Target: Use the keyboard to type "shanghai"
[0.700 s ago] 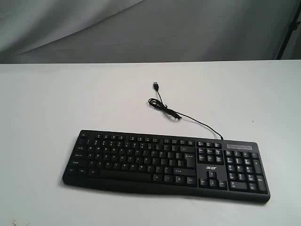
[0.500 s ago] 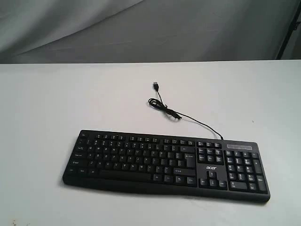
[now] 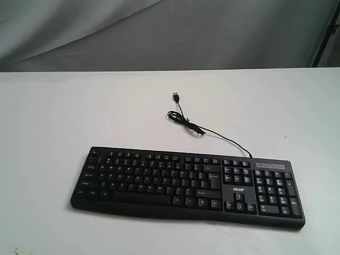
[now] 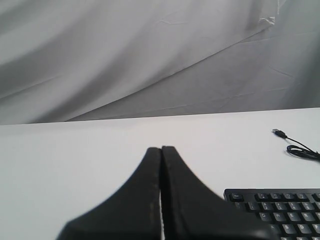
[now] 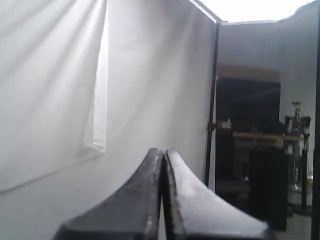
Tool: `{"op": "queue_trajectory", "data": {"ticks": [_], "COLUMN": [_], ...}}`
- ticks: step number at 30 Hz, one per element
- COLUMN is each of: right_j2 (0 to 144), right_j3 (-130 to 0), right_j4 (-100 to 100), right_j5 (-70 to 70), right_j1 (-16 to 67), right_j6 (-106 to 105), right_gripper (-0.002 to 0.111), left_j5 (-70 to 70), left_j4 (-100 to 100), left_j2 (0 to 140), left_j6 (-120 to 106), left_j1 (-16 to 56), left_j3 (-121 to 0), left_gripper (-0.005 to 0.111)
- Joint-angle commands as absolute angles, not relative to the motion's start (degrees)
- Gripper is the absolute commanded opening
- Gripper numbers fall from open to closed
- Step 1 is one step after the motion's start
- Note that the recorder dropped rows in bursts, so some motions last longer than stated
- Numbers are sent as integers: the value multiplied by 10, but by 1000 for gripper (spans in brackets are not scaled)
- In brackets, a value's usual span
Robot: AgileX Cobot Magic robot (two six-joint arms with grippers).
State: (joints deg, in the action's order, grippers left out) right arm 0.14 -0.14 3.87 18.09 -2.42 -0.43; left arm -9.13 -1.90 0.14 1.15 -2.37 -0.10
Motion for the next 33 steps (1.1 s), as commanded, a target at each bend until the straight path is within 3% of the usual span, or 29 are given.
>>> {"op": "queue_trajectory", "data": {"ticks": [1,3,4,7,11,14,18,21,28,33], "right_j2": [0,0,0,107,362,540,668,751,924,1022], "right_j3": [0,0,-18,-187,-412,-626,-779,-860,-912,-912], "right_j4": [47,71,89,151,219,398,402,280,-310,-317], "right_j5": [350,486,476,248,172,-74,-334,-449,-627,-615], "right_j1": [-28,-28,-28,-28,-28,-18,-12,-12,13,125], "right_j6": [37,219,259,339,384,375,250,96,-423,-446], "right_gripper": [0,0,0,0,0,0,0,0,0,0], "left_j5": [-88,-88,-88,-88,-88,-88,-88,-88,-88,-88], "left_j4": [-19,-19,-19,-19,-19,-19,-19,-19,-19,-19], "left_j2": [0,0,0,0,0,0,0,0,0,0], "left_j6": [13,13,13,13,13,13,13,13,13,13], "left_j1": [-20,-20,-20,-20,-20,-20,-20,-20,-20,-20], "left_j3": [0,0,0,0,0,0,0,0,0,0], "left_gripper": [0,0,0,0,0,0,0,0,0,0]}}
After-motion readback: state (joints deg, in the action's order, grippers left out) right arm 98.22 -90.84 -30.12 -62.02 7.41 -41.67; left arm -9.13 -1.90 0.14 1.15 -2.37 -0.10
